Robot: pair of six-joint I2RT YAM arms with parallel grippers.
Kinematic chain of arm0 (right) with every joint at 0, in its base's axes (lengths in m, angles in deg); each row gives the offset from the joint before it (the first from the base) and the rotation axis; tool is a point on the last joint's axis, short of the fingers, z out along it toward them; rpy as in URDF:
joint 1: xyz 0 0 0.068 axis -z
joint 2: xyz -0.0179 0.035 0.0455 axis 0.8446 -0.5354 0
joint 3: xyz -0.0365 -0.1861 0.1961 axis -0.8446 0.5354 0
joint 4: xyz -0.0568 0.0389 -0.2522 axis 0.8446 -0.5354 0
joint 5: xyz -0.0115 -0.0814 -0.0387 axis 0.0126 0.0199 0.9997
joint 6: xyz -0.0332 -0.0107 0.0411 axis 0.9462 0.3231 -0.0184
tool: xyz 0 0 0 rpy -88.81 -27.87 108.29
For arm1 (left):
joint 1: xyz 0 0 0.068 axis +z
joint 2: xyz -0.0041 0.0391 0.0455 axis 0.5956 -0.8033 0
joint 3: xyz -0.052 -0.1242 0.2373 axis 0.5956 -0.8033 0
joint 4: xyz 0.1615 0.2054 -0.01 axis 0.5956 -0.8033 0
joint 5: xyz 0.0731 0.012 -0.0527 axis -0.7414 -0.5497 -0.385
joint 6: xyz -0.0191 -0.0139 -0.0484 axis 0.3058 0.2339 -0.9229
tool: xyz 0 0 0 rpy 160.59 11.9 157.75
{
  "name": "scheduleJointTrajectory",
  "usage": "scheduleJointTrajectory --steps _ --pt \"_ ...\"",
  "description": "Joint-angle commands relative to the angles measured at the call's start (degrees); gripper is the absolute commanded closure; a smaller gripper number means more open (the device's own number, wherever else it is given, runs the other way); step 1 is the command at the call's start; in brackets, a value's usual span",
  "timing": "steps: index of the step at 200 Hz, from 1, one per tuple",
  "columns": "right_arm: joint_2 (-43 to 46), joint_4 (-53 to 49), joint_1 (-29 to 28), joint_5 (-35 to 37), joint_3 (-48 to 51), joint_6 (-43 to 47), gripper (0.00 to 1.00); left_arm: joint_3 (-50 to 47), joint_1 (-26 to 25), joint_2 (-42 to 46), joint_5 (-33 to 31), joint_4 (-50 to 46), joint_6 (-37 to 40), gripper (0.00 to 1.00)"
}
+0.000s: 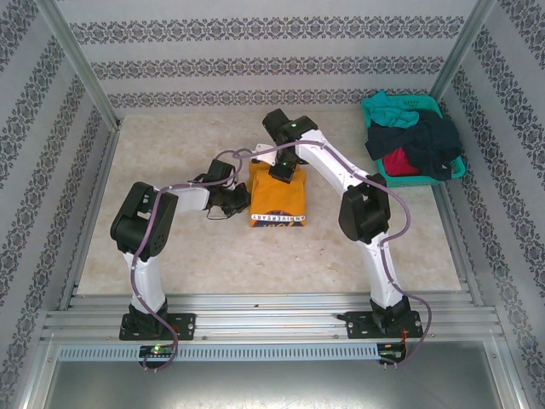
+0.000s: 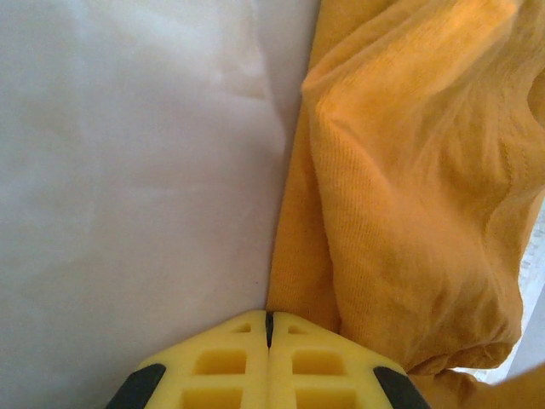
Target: Fold and stack the t-shirts
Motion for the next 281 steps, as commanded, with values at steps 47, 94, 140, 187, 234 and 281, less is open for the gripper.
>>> scheduleJointTrajectory --steps 47,94,140,187,234,281 --pt "-5.9 5.8 0.9 3.2 -6.2 -2.0 1.0 0.4 0.6 -2.3 -0.1 -6.3 2.0 1.0" --pt "-9.0 9.6 1.1 5.6 -8.4 -3.4 1.0 0.7 0.6 -2.3 -0.2 -7.1 2.4 1.0" --pt "-7.2 14.3 1.9 2.3 -7.5 -8.7 0.48 0.8 0.7 -1.9 -0.6 -7.6 2.3 1.0" --pt "5.9 30.1 5.5 -6.3 10.2 -23.7 0.19 -2.9 0.8 3.3 -3.4 -7.3 2.2 0.96" --pt "13.2 35.6 11.3 -12.9 27.5 -53.6 0.17 -8.6 1.1 15.4 -8.2 -5.6 4.9 0.64" --pt "8.4 34.2 12.5 -23.0 29.7 -60.8 0.24 -3.5 1.0 14.1 -7.5 -0.8 5.5 0.06"
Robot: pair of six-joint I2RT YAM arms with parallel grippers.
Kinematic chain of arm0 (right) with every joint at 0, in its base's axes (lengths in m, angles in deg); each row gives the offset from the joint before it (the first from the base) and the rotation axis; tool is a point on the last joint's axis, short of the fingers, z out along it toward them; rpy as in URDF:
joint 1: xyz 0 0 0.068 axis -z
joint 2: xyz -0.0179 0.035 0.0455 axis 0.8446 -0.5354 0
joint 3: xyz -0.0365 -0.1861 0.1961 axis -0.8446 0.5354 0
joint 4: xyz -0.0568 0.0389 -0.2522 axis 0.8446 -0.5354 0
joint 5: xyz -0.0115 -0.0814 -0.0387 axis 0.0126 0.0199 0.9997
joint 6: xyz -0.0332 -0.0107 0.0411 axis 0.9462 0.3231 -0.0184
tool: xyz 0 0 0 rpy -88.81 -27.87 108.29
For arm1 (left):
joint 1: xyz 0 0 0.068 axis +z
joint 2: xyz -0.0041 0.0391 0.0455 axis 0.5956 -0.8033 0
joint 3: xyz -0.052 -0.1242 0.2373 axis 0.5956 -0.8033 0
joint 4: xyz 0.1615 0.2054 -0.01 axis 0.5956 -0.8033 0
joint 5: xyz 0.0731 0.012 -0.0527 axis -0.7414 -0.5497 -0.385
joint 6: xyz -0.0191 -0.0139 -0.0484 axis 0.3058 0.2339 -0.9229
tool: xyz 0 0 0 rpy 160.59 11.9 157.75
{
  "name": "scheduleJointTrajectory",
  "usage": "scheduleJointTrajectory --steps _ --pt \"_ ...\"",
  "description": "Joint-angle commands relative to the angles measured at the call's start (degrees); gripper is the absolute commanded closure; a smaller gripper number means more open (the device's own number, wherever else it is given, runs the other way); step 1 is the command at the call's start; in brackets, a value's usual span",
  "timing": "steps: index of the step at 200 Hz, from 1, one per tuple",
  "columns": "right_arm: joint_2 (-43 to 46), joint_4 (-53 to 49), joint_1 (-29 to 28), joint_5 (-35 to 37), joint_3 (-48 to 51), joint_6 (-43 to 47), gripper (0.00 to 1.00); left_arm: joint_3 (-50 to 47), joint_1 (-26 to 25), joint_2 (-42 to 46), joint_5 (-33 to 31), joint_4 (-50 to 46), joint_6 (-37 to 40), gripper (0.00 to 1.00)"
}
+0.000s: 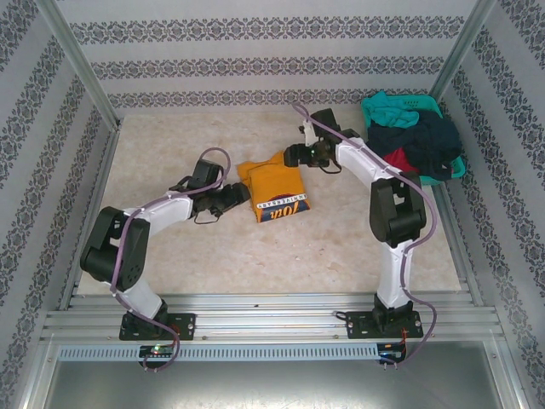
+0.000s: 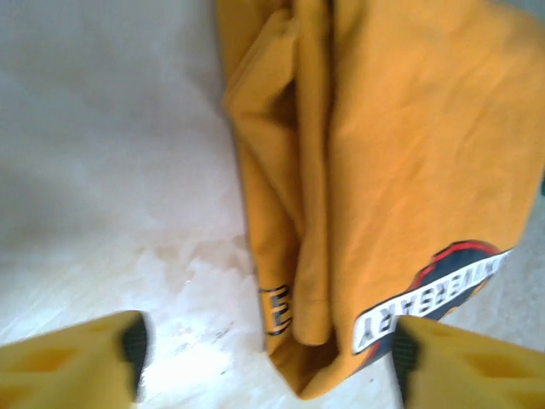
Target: Fold and stack the t-shirts
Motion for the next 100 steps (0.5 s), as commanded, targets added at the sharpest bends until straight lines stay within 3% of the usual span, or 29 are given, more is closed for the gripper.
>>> scheduleJointTrajectory --steps 1,21,48,77,100 --pt "-3.2 -0.1 -0.9 -7.8 0.1 -8.0 0.24 3.9 0.6 -3.2 0.2 3.7 0.3 0.06" --pt "-5.7 0.0 -1.4 -10.7 -1.4 -8.4 0.3 9.4 0.6 -9.1 2.2 3.9 -1.6 0.03" --pt "-8.7 -0.5 -2.0 -13.0 -3.1 -8.3 0.4 15.3 0.3 -15.4 -0.6 -0.8 -3.1 0.04" --pt "-8.6 -0.3 -2.7 -13.5 -1.0 -8.4 0.57 19.0 -0.2 -18.6 1.7 -3.5 -3.0 0.26" --pt "-4.8 2.3 -3.4 -12.7 4.6 -9.8 0.63 18.1 -0.7 -18.2 3.7 -3.4 -3.0 0.45"
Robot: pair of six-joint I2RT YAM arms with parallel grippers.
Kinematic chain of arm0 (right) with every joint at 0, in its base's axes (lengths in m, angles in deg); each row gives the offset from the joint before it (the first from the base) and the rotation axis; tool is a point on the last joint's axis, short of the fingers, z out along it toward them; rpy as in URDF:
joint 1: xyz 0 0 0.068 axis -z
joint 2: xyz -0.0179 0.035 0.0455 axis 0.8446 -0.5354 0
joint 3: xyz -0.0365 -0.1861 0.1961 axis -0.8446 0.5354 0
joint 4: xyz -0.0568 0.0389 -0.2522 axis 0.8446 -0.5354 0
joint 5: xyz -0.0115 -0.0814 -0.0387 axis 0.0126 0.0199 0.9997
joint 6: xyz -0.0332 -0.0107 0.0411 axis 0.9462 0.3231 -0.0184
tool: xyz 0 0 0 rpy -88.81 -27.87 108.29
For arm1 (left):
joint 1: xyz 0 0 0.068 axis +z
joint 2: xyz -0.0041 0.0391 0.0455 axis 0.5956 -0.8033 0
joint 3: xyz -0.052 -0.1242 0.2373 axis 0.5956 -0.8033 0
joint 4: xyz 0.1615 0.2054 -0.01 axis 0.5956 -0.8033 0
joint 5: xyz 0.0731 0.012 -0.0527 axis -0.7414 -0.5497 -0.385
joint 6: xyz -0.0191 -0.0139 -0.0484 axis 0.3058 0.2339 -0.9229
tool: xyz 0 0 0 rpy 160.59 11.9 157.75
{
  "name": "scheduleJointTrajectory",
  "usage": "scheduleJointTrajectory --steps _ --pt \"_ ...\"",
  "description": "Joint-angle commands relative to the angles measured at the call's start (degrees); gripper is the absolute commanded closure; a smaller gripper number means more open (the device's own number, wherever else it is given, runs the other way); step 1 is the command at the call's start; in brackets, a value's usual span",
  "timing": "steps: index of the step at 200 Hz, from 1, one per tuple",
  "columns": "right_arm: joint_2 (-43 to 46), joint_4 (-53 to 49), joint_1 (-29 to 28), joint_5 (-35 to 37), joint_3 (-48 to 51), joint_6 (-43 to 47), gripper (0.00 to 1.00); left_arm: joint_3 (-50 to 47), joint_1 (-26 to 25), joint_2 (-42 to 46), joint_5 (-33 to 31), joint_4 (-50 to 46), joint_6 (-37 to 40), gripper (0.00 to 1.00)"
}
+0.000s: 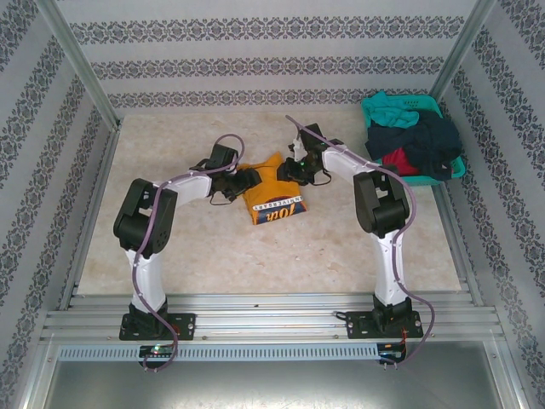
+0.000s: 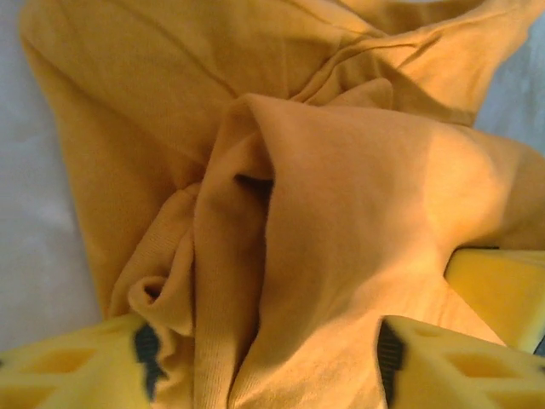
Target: Fold and stack the t-shirts
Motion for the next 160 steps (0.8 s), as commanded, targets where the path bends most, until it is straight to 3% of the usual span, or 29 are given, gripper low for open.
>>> scheduleJointTrajectory --steps 1,15,56,69,78,95,106,123,160 --pt "3.6 1.5 -1.3 -1.5 5.1 -1.7 0.63 0.6 -0.6 0.7 2.8 -2.4 -0.2 0.46" --pt "6.5 3.3 -2.0 -1.1 9.8 -3.2 0.64 -2.0 -1.0 1.7 4.2 -1.6 -0.1 0.5" --pt "17.7 6.5 -4.7 1.3 24.5 -7.3 0.64 -9.0 -1.2 5.6 9.1 -2.7 2.5 0.49" --pt "20.9 5.4 -5.6 2.5 27.4 -6.1 0.58 -11.7 -1.7 7.7 9.2 -2.5 2.4 0.48" --pt "22.8 4.2 -5.8 3.3 28.8 -4.9 0.49 -13.1 -1.8 9.2 9.1 -3.0 3.5 0.46" --pt "26.8 3.4 -5.3 4.6 30.7 -3.3 0.31 -13.2 -1.3 12.0 5.2 -8.5 7.7 0.36" --pt "29.1 3.2 -4.3 5.5 31.7 -3.3 0.25 -12.3 -0.8 13.7 3.6 -11.0 10.0 0.27" --pt "31.9 3.7 -2.9 5.5 33.1 -4.5 0.22 -10.1 -0.6 16.2 0.9 -14.0 13.4 0.17" --pt "31.9 6.5 -1.7 1.4 34.2 -8.3 0.23 -3.4 -2.6 16.3 -6.9 -22.0 17.1 0.16"
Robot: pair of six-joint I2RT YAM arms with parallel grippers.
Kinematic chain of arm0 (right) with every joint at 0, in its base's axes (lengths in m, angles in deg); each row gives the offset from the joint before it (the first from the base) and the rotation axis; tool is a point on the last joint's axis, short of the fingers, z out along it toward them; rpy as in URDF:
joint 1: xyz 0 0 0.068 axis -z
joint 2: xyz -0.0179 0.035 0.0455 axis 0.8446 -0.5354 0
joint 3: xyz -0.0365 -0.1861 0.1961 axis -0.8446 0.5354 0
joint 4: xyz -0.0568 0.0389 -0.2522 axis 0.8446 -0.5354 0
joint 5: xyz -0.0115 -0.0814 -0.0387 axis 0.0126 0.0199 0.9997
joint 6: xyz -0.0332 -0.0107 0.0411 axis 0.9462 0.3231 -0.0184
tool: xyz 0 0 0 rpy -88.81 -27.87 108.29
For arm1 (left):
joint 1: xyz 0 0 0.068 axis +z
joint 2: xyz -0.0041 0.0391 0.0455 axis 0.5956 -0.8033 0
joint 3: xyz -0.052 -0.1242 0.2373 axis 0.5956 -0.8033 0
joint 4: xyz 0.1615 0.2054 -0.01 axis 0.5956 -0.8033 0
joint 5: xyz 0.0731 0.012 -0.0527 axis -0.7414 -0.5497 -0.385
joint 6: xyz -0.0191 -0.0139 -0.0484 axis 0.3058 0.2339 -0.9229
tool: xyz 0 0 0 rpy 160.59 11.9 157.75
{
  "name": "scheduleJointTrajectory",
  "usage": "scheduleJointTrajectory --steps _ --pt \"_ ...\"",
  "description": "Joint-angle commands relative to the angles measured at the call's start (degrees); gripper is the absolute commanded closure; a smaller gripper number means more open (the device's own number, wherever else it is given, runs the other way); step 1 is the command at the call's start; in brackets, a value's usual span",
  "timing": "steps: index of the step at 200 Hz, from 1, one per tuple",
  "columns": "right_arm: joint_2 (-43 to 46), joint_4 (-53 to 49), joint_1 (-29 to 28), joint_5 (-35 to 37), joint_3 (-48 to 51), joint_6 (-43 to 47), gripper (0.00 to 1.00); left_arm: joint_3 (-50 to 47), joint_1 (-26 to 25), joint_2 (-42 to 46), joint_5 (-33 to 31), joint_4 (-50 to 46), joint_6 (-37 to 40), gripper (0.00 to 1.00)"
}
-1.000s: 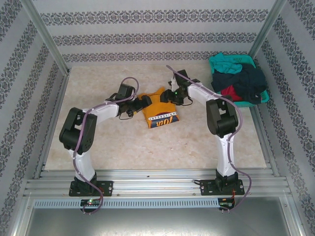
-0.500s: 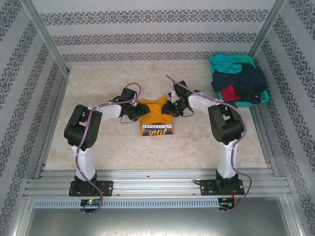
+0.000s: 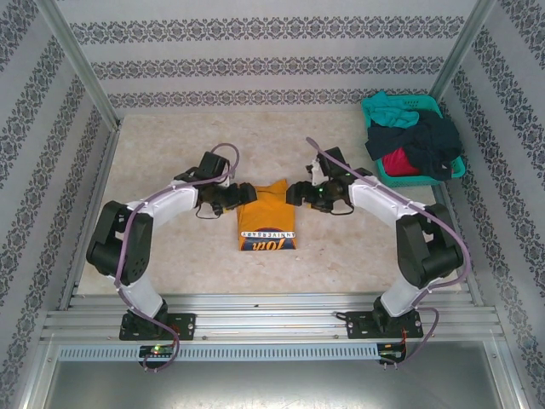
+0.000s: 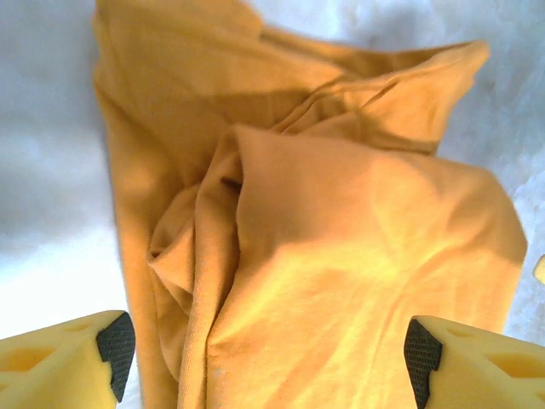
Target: Fold and stack the t-shirts
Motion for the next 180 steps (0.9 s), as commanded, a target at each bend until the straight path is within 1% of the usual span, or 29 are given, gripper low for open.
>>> scheduleJointTrajectory --steps 1,17,33,46,66,80,102,117,129,143,148,180 --pt "-0.6 1.7 0.2 -2.2 1.3 -2.9 0.23 5.0 -1.5 0.2 -7.3 -8.8 5.3 0.16" --pt "-2.6 3.0 0.2 -4.0 0.5 -4.8 0.25 7.7 -2.3 -2.1 -8.2 -11.4 5.2 0.16" --pt "-5.1 4.7 0.0 -5.5 -0.4 -6.6 0.25 9.3 -3.0 -3.9 -8.7 -11.8 5.0 0.22" --pt "-7.1 5.3 -0.2 -5.9 -1.7 -7.4 0.28 10.3 -3.4 -4.9 -9.2 -10.8 5.3 0.27" --pt "-9.6 5.9 -0.6 -5.9 -3.5 -8.0 0.39 11.7 -3.5 -7.2 -9.0 -8.7 5.8 0.34" --pt "-11.0 5.9 -0.8 -5.8 -4.8 -8.2 0.49 13.5 -3.5 -9.7 -8.5 -8.9 6.1 0.34" --pt "-12.3 5.3 -1.1 -5.1 -6.2 -8.0 0.57 15.0 -3.6 -12.3 -7.4 -7.5 5.4 0.34" --pt "-12.7 5.0 -1.1 -4.9 -6.7 -8.0 0.57 15.6 -3.6 -13.2 -7.1 -6.5 5.2 0.35" --pt "-12.9 5.0 -1.2 -4.9 -6.9 -7.9 0.57 16.5 -3.6 -13.8 -6.7 -6.5 5.5 0.38" --pt "-12.9 5.2 -1.4 -4.9 -7.0 -7.9 0.57 17.7 -3.6 -14.8 -6.6 -7.0 5.9 0.4" --pt "-13.0 5.2 -1.4 -4.9 -7.1 -7.9 0.58 17.9 -3.6 -15.0 -6.5 -7.1 6.1 0.43" --pt "-13.2 4.8 -1.5 -4.5 -7.9 -7.9 0.67 18.0 -3.6 -16.6 -5.2 -6.9 5.9 0.53"
